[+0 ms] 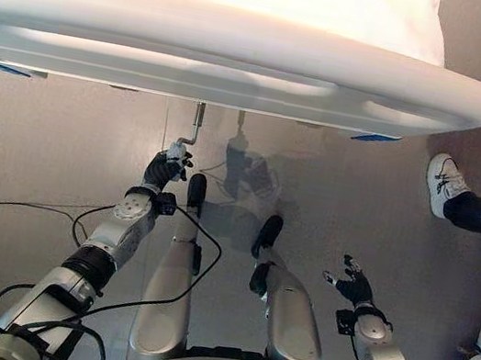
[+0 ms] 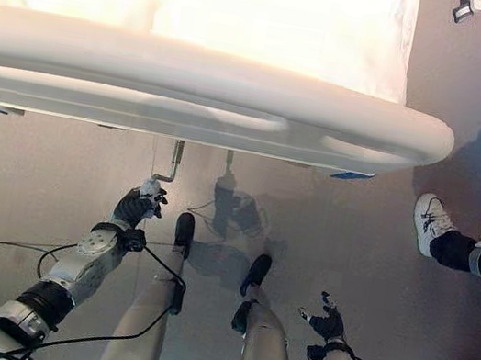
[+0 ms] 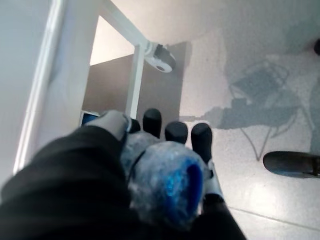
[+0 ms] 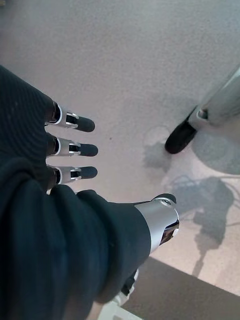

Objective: Raise the hospital bed

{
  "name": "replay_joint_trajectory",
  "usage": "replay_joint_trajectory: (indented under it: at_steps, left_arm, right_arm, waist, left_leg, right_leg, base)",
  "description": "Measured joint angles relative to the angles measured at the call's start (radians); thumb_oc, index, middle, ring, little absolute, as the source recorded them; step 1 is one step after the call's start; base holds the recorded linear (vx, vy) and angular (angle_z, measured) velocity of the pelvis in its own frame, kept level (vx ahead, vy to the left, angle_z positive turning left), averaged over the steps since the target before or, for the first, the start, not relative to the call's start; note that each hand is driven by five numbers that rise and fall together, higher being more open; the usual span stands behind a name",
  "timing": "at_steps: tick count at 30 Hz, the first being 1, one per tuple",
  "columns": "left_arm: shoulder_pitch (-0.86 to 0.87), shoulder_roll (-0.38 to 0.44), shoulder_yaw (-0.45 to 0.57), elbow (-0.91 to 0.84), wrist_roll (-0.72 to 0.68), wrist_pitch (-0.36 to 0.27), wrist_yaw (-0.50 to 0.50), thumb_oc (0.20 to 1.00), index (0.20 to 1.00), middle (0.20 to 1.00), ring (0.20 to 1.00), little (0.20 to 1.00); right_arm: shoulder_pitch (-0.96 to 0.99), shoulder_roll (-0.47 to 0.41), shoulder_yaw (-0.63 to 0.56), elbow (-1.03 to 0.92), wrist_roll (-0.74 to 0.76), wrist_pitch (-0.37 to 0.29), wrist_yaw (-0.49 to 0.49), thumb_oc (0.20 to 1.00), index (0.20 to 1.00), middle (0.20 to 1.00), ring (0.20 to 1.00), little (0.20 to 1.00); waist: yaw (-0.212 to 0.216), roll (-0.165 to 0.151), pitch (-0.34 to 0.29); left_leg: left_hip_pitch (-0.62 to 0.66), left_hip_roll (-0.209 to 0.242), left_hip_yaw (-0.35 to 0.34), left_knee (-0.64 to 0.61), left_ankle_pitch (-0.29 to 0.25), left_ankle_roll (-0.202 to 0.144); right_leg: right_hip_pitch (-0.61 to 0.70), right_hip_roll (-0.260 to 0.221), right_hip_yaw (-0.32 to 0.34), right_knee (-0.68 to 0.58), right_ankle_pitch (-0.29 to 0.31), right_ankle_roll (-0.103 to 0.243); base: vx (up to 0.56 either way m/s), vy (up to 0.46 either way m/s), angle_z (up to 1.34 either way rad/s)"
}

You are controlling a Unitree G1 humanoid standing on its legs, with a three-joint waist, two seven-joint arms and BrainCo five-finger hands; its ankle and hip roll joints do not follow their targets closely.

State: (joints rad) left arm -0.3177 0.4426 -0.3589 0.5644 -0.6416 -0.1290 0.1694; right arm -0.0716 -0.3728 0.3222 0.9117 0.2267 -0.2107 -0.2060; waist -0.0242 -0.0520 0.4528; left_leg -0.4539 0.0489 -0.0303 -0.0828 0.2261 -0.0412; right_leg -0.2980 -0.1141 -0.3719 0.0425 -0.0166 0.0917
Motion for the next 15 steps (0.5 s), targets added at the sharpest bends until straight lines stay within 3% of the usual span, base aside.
replay_joint_trajectory:
  at_steps: [15]
  left_arm:
    - [-0.118,0.045,0.028,0.251,0.04,-0.056,0.024,0.2,0.2,0.2,0.2,0.2]
  right_arm:
    - [0.01,0.002,0.031,-0.002,0.021,-0.003,-0.001,1.0,1.0,1.0,1.0,1.0]
  waist:
    - [0.009,-0.066,-0.038]
  left_leg:
    - [-0.088,0.004,0.004,0.012,-0.001,-0.004]
  right_leg:
    - [-0.066,0.012,-0.005,-0.032,0.024,-0.004]
  base:
    - [0.01,0.017,0.01]
